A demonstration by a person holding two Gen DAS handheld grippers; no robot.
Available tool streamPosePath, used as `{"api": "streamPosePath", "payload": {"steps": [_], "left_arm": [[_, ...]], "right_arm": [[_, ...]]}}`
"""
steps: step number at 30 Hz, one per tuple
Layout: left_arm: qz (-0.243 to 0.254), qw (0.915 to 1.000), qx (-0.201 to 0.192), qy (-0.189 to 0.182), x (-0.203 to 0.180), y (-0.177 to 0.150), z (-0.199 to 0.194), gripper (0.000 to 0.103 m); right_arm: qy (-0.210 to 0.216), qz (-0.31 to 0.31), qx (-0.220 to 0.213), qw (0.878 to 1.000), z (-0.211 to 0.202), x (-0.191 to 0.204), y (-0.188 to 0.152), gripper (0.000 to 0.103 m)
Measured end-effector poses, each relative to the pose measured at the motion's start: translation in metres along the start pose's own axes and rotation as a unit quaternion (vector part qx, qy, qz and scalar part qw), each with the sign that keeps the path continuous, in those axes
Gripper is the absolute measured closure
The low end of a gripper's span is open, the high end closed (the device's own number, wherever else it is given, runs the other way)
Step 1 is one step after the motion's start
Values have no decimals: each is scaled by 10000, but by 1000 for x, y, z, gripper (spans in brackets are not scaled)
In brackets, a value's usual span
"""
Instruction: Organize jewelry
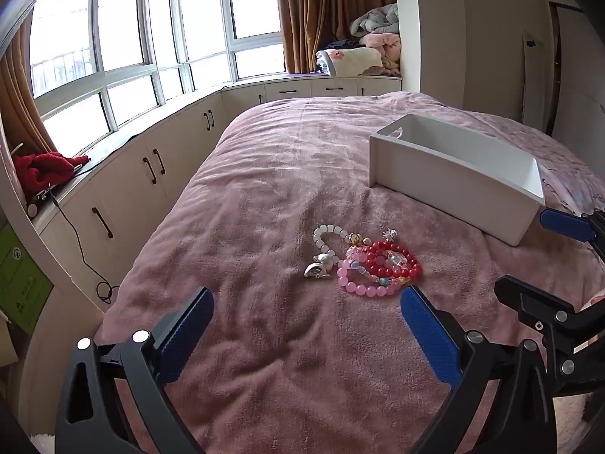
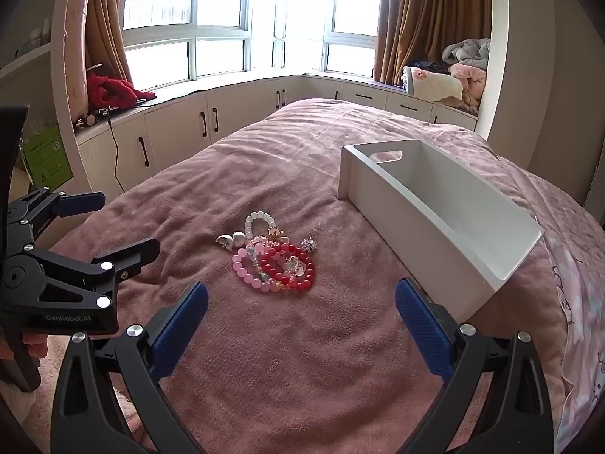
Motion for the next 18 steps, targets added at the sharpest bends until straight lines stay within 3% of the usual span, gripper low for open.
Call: {"api": "streamPosePath", "payload": {"steps": [18], "left_arm": [[55,10000,-6,-10,-6,0,0,3]], "right_arm": [[20,65,-16,10000,-1,-3,0,5]]}}
Point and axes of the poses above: each gripper's, at about its wrist camera, not at the fingertips, and z roughly the way its jaws point, x to its left, y to its top, the point moved 10 cm from there along z, roughly the way its jaws point, and after that the axes turned 4 degrees about x, right-handed, at the moved point
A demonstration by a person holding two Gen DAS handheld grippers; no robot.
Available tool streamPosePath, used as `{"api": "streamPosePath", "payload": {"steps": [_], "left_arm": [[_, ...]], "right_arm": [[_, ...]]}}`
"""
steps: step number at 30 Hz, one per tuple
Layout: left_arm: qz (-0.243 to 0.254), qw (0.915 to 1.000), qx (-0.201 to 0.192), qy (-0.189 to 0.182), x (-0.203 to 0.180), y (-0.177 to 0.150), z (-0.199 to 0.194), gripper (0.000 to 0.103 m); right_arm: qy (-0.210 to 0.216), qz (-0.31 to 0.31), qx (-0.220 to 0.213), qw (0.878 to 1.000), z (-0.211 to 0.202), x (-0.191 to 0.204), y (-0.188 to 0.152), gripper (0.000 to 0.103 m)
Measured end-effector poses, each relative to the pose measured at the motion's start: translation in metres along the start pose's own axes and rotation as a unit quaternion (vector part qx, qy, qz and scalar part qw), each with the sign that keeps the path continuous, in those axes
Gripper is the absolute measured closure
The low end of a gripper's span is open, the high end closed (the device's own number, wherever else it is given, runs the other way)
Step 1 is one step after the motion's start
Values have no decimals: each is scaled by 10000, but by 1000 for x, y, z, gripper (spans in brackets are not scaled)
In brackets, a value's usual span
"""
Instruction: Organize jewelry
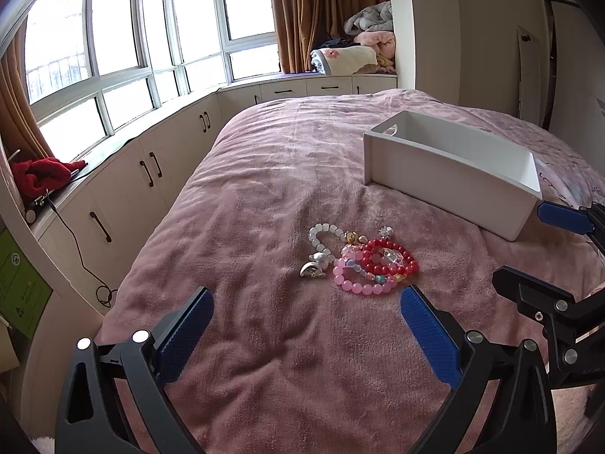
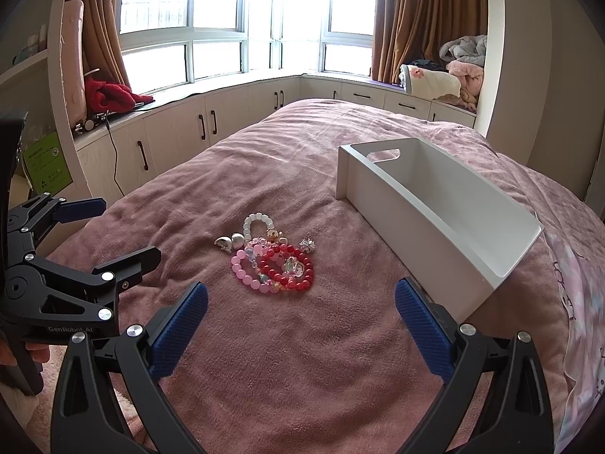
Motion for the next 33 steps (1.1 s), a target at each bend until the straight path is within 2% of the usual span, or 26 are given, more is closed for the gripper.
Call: {"api": "streamPosePath", "payload": {"steps": [9,33], "left_arm": [[33,9999,-101,-106,-3,2,-5,3],[46,9999,-104,-114,-5,2,-5,3]], "right_arm": [[24,33,-55,10000,-2,-1,1,5],[28,37,-73,10000,-2,-1,0,5]]}}
Point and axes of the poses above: each gripper's, at about its wrist camera, not at the fingertips, and z roughly the way its jaws point, x to its left, y to its top, the point moved 10 cm from there along z, roughly the way its jaws point, and after that the axes turned 4 degrees about x, right-handed, at the moved point
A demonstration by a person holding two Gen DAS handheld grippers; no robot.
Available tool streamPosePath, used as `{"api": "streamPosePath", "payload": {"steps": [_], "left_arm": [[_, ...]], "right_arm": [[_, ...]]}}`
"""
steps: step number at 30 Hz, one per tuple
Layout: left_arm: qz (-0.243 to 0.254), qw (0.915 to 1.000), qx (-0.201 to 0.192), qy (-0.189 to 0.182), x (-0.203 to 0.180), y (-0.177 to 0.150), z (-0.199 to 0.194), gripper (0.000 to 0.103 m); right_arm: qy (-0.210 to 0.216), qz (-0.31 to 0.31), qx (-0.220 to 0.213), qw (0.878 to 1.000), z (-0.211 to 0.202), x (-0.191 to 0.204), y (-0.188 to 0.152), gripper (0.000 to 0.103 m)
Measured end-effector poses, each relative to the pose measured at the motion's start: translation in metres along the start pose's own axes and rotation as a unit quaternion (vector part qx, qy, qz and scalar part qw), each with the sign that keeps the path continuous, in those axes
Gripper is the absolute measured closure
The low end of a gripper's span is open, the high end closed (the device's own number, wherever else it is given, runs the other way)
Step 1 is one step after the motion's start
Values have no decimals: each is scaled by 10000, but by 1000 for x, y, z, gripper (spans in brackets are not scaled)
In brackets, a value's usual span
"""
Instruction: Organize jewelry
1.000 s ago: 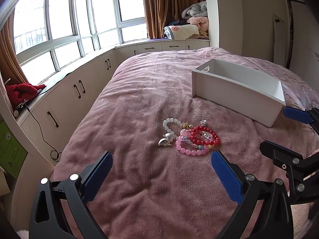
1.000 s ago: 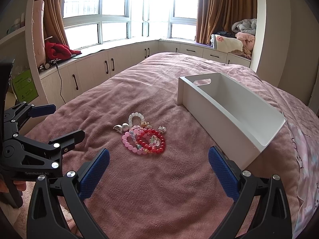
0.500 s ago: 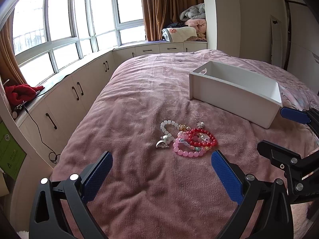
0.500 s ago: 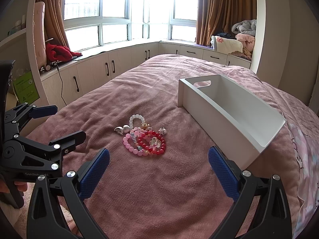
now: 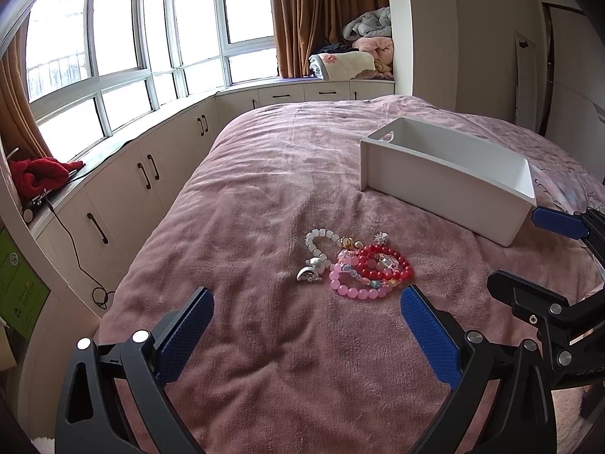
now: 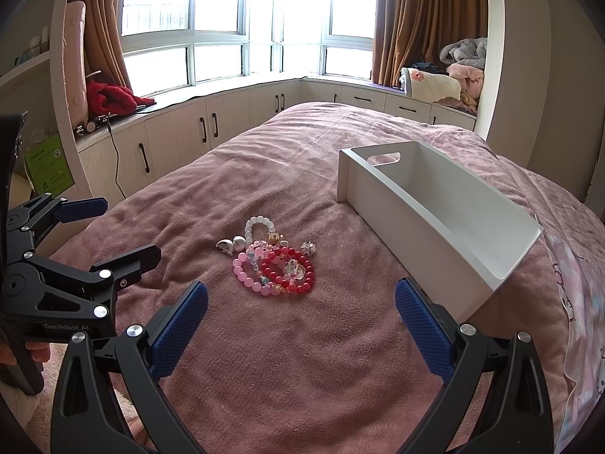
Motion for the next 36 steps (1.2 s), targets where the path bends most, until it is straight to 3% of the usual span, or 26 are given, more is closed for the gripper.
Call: {"api": "streamPosePath", "payload": {"steps": [29,36], "left_arm": [[-13,10000,16,1,1,-1,0,3],[-146,9995,273,33,10,-4,12,3]], "right_arm": [[-5,13,-8,10000,0,0,0,5],[50,83,85,9999,6,-3,0,5]]}}
Point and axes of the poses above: each gripper's, at about its wrist camera, not at the fingertips, and z roughly the way its jaws point, x to its left, y to its top, the point moved 10 cm from there along z, roughly the way its jaws point, and after that the axes turned 4 degrees about x, right-handed, at the moved point
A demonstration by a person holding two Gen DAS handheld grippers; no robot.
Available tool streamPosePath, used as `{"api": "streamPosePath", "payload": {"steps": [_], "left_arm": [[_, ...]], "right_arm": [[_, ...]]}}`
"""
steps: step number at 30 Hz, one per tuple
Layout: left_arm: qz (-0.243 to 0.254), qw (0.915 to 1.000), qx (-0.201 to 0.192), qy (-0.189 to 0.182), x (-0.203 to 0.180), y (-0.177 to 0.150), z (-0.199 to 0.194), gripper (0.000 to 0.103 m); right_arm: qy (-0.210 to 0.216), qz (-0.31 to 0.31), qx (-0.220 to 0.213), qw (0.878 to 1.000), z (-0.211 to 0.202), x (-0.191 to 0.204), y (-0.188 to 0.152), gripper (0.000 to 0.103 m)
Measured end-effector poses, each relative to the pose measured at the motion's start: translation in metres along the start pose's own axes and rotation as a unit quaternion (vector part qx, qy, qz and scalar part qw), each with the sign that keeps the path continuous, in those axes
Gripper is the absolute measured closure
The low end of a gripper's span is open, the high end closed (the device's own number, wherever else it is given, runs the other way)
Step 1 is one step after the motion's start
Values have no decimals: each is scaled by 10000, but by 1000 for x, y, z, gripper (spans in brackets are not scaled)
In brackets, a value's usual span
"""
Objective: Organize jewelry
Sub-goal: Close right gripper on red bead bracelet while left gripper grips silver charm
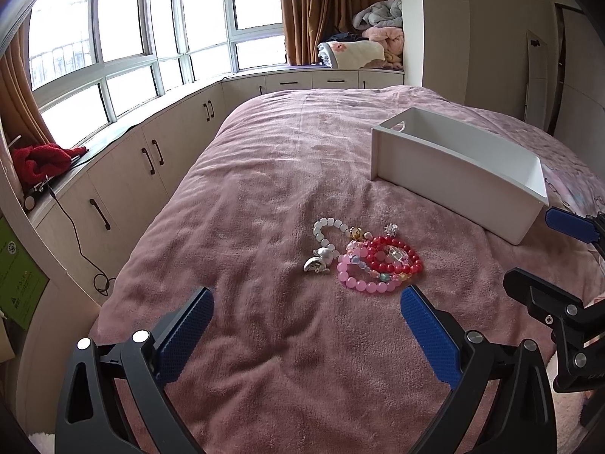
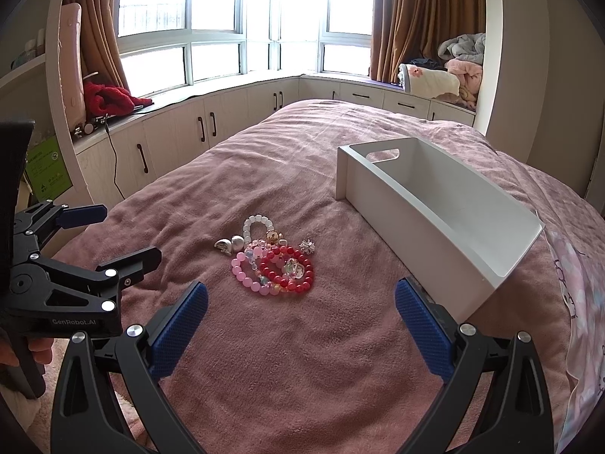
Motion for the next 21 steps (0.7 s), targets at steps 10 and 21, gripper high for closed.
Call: {"api": "streamPosePath", "payload": {"steps": [10,21], "left_arm": [[22,9997,231,95,16,12,24,3],[633,9953,731,-86,15,20,87,3]], "right_arm": [[211,187,51,9996,15,-8,15,5],[503,-386,407,9972,62,3,31,28]]}}
Point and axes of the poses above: each gripper's, at about its wrist camera, not at the fingertips, and z roughly the way its jaws point, x to its left, y to its top, the point moved 10 cm from there along z, roughly the way its jaws point, and after that the axes turned 4 degrees about x, right-handed, at the moved point
